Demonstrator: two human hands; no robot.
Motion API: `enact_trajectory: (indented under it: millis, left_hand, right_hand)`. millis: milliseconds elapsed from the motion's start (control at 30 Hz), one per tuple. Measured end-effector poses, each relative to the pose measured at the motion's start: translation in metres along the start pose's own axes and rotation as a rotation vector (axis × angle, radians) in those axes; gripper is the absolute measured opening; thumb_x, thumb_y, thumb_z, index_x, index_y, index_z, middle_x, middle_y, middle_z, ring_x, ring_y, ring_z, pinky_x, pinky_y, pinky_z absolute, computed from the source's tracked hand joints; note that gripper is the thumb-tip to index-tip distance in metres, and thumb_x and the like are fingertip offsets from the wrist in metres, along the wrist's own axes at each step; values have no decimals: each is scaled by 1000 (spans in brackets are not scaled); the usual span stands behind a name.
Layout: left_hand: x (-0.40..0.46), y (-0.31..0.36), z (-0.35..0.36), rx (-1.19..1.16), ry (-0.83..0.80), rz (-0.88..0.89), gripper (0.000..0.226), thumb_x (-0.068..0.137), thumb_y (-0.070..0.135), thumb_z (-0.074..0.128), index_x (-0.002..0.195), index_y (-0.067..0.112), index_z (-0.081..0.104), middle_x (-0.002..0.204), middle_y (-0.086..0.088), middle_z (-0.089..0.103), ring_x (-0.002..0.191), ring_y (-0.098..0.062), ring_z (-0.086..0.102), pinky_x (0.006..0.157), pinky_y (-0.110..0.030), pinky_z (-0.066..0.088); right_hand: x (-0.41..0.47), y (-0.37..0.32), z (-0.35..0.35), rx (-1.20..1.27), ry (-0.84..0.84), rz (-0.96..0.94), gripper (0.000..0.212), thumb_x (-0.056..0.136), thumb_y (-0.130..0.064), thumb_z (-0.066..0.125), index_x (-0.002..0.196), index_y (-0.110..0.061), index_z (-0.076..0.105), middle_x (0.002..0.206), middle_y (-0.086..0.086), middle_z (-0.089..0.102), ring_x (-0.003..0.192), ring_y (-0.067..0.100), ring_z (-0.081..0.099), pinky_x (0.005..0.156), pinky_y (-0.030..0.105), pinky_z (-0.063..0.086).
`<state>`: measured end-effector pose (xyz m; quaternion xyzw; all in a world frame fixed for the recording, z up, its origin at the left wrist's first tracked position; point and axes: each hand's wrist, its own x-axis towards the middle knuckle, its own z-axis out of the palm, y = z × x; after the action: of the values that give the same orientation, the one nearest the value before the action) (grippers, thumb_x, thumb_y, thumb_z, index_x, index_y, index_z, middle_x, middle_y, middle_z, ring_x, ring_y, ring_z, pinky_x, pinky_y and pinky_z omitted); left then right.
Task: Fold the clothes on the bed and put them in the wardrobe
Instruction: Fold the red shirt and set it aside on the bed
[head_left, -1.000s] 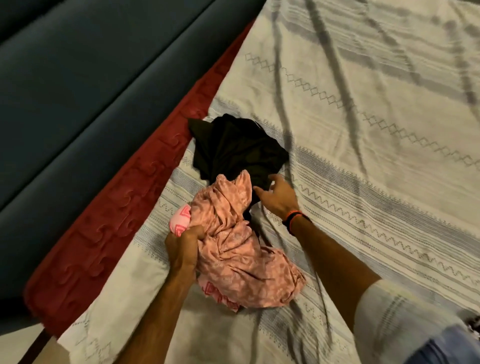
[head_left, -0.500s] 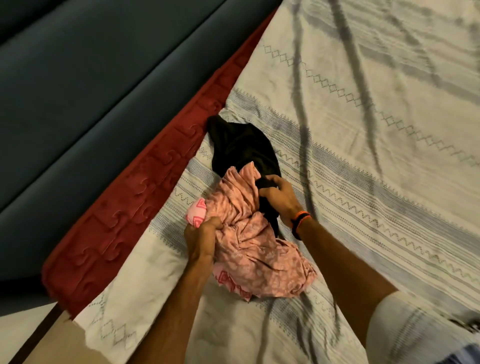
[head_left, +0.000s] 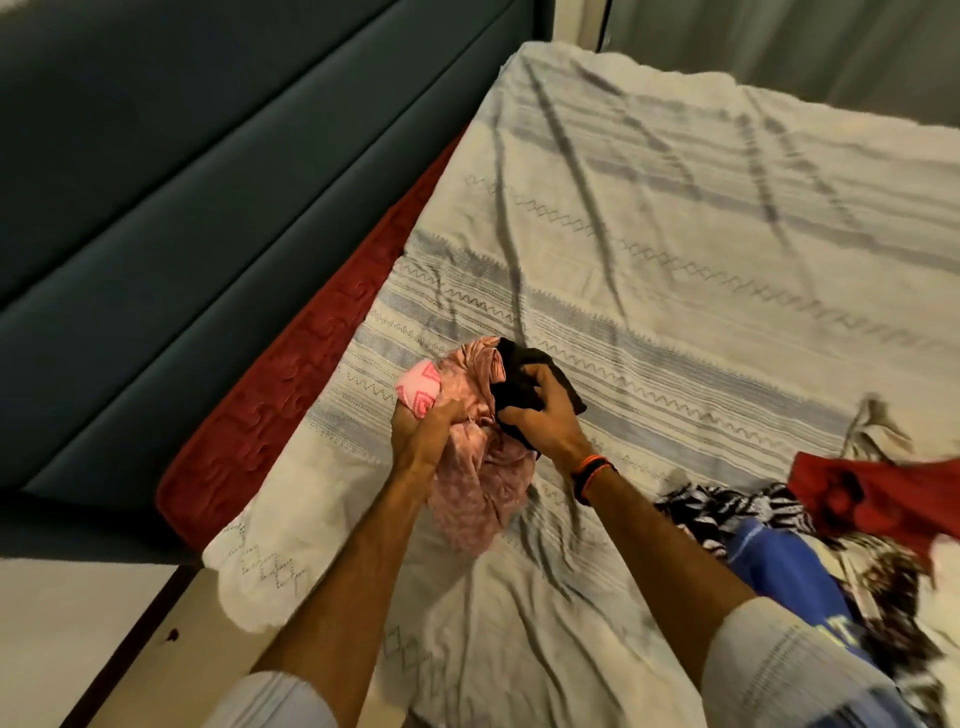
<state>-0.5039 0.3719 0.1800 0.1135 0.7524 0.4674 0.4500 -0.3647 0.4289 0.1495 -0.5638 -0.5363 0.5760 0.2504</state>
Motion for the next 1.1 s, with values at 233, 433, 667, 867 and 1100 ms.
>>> enact_trajectory:
  millis: [233, 433, 667, 867, 1100]
  left_hand:
    - [-126, -8, 37, 34, -151, 120, 63, 79, 16, 75, 137, 11, 51, 120, -8, 63, 103, -26, 60, 93, -40, 53]
    - [-187, -24, 83, 90, -333, 155, 67, 77, 18, 76, 137, 10, 48, 118, -4, 60, 101, -24, 58, 83, -31, 49]
    - [-246, -35, 135, 100, -531, 180, 55, 76, 14, 76, 126, 15, 53, 114, -6, 65, 96, -23, 64, 78, -35, 56]
    - [-288, -47, 182, 136, -650, 225, 67, 72, 18, 78, 133, 11, 53, 117, -6, 66, 102, -24, 65, 86, -41, 57]
    - [-317, -127, 233, 638, -745, 171, 67, 76, 8, 78, 135, 5, 46, 127, -8, 59, 105, -21, 59, 71, -28, 56]
  right_hand:
    - [-115, -1, -90, 43, 171, -83, 56, 75, -6, 75, 123, -21, 49, 117, 3, 58, 105, 23, 60, 93, 40, 54]
    - [-180, 9, -157, 22, 372, -104, 52, 74, -3, 74, 115, -23, 49, 110, 1, 59, 100, 21, 60, 90, 34, 51]
    - [-240, 16, -225, -5, 536, -99, 56, 74, -6, 77, 121, -19, 51, 113, 0, 56, 102, 18, 57, 93, 33, 51]
    - [-278, 36, -284, 35, 617, -128, 59, 74, -8, 78, 125, -20, 51, 111, -2, 55, 103, 17, 55, 92, 34, 50]
    - [-299, 143, -376, -321, 292, 179, 67, 79, -14, 74, 141, -19, 49, 137, 7, 55, 124, 26, 54, 99, 28, 45]
